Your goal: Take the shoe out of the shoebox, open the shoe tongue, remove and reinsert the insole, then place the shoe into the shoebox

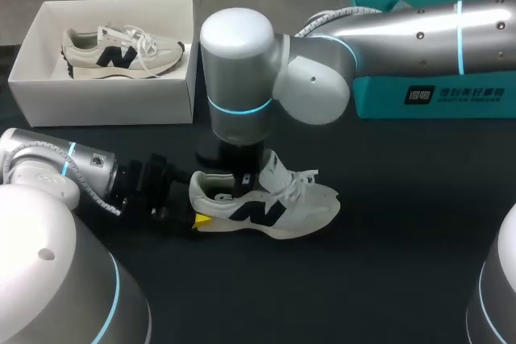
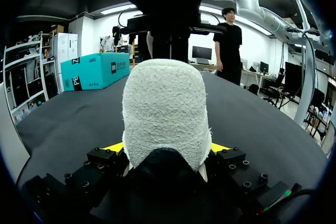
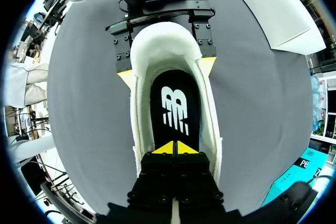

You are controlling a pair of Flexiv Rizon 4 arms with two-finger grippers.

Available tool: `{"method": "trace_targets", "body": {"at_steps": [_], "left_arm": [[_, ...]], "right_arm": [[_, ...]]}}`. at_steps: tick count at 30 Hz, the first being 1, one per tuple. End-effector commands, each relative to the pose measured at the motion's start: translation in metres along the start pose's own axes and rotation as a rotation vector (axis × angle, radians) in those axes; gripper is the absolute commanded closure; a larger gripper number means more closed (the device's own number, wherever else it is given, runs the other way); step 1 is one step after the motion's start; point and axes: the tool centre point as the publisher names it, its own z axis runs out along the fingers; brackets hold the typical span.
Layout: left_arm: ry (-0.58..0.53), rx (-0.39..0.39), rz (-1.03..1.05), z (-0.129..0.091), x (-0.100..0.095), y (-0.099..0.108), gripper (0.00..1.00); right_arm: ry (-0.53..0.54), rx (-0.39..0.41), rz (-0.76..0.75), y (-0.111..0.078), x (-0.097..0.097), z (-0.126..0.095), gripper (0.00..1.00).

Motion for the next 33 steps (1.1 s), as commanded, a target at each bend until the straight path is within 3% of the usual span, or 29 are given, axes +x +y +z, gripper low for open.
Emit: {"method": "trace_targets", "body": {"at_steps": [1, 15, 20, 23, 33], "left_arm": [[0.000, -0.003, 0.000, -0.001, 0.000, 0.003, 1.00], [0.000, -0.003, 0.000, -0.001, 0.000, 0.003, 1.00], [0.000, -0.003, 0.000, -0.001, 0.000, 0.003, 1.00], [0.000, -0.003, 0.000, -0.001, 0.000, 0.003, 1.00], [0.000, -0.003, 0.000, -0.001, 0.000, 0.003, 1.00]], "right_arm": [[0.004, -0.006, 0.005, 0.000, -0.008, 0.007, 1.00], [-0.052, -0.053, -0.007, 0.002, -0.017, 0.017, 1.00], [-0.059, -0.055, -0.006, 0.002, -0.021, 0.018, 0.77], [-0.063, -0.056, -0.007, 0.002, -0.023, 0.016, 0.71], [0.017, -0.069, -0.030, 0.006, -0.026, 0.034, 0.64]]}}
